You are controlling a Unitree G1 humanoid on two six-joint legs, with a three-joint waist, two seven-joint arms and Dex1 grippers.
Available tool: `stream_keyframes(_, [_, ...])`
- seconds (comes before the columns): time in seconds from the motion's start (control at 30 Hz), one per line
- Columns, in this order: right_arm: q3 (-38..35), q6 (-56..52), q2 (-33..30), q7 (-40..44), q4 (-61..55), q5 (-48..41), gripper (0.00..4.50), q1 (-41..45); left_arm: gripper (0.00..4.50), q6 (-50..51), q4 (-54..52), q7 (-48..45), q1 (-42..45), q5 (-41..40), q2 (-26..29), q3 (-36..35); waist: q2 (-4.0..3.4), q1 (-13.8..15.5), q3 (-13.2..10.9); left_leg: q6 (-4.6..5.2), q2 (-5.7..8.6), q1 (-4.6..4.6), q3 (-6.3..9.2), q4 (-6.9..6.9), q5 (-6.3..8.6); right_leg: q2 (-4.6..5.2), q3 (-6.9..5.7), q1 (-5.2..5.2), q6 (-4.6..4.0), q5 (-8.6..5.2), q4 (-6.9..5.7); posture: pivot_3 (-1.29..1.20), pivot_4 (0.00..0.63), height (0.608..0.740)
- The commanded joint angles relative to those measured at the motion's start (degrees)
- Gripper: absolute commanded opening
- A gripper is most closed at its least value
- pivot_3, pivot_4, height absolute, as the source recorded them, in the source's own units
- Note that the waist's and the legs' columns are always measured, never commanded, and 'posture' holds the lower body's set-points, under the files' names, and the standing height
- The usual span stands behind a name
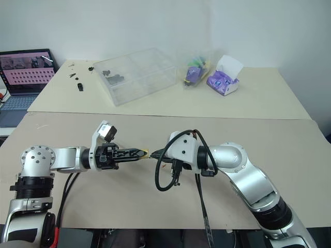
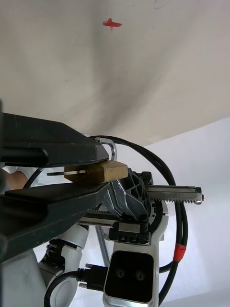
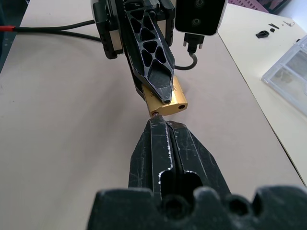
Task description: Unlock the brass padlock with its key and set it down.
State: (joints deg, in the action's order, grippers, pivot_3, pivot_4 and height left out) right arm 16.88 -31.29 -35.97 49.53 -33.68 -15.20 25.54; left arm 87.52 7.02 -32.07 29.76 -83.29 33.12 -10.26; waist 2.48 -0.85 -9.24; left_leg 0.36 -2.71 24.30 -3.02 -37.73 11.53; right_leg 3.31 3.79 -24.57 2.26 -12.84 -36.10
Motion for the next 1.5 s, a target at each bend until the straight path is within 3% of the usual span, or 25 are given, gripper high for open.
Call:
stream_keyframes(0.03, [-3.0,3.0,-0.8,1.5,4.0,-0.6,0.06,0.3,0.04,0.6,-1.1,-1.2,1.2,-2.1,0.2,-1.6,0.00,0.0,0.0,0.00,0.00,0.00,0.00,0.00,0.00,0.00,0.00,0.01,0.00,0.00,0.00,0.00,0.150,0.740])
stream_keyframes(0.37, [-2.0,8.4,0.3,2.9,11.2,1.7,0.06,0.3,0.04,0.5,-1.0,-1.1,1.1,-2.1,0.1,-2.2,0.00,0.0,0.0,0.00,0.01,0.00,0.02,0.00,0.00,-0.02,0.00,0.02,0.01,0.00,0.00,0.00,0.150,0.740])
stream_keyframes(0.93, [1.3,1.7,4.7,1.1,2.3,0.1,0.06,0.7,0.04,0.7,-0.9,-1.6,0.8,-1.5,0.0,-2.0,0.00,0.0,0.0,0.00,0.01,0.00,0.02,0.00,0.00,-0.01,0.00,0.04,0.04,0.03,0.00,0.00,0.150,0.740])
stream_keyframes(1.33, [0.1,2.3,1.9,1.8,2.7,1.1,0.06,-1.9,0.04,0.5,-2.0,-3.1,0.4,0.2,0.5,-2.2,0.00,0.0,0.0,0.00,0.01,0.00,0.02,0.00,0.00,-0.01,0.00,0.03,0.04,0.02,0.00,0.00,0.150,0.740])
stream_keyframes(1.5, [-1.5,6.1,-0.1,0.6,8.3,4.4,0.06,-4.4,0.04,-0.1,-4.0,-6.6,-1.4,3.6,4.3,-1.6,0.00,-0.1,0.0,0.00,0.01,-0.02,0.01,0.00,0.00,-0.01,0.00,0.04,0.04,0.02,0.00,0.00,0.150,0.740])
